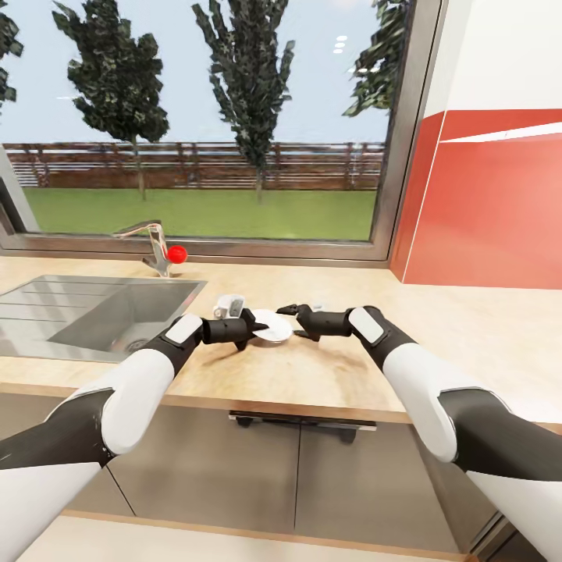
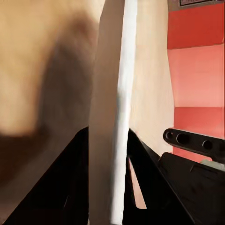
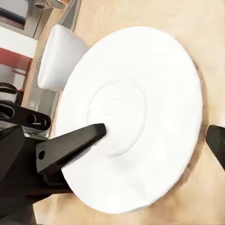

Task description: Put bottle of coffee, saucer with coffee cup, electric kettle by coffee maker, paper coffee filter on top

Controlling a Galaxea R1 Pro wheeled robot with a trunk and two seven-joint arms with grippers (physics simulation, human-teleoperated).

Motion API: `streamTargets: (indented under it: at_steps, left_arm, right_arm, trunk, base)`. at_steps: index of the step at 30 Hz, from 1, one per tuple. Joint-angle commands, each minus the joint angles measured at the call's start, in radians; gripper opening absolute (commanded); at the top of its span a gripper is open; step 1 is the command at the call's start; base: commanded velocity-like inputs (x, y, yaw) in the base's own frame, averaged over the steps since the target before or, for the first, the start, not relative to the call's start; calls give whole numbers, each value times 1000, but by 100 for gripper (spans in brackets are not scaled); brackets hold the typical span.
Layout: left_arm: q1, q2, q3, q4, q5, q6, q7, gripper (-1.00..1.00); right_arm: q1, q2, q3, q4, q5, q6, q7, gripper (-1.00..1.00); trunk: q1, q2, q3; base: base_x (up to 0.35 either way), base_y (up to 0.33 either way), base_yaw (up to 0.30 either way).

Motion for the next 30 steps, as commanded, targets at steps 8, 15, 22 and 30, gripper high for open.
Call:
streamTargets:
  at_steps: [8, 15, 22, 30]
  left_arm:
    - [-1, 1, 7, 0, -17, 3, -6, -100]
    - [-1, 1, 7, 0, -17, 3, -7, -100]
    - [-1, 1, 7, 0, -17, 3, -9, -100]
    - [-1, 1, 7, 0, -17, 4, -10, -100]
  right_arm:
    - [0, -35, 11, -131, 20, 6, 2, 100]
    - [0, -60, 11, -170, 21, 8, 3, 100]
    - [0, -62, 11, -173, 22, 8, 3, 100]
    - [0, -62, 11, -173, 22, 8, 3, 100]
  trunk:
    - [0, 0, -1]
    - [0, 0, -1]
    - [0, 0, -1]
    - [0, 0, -1]
  base:
    - [0, 0, 0]
    - [-1, 0, 0]
    - [-192, -12, 0]
    - [-175, -19, 0]
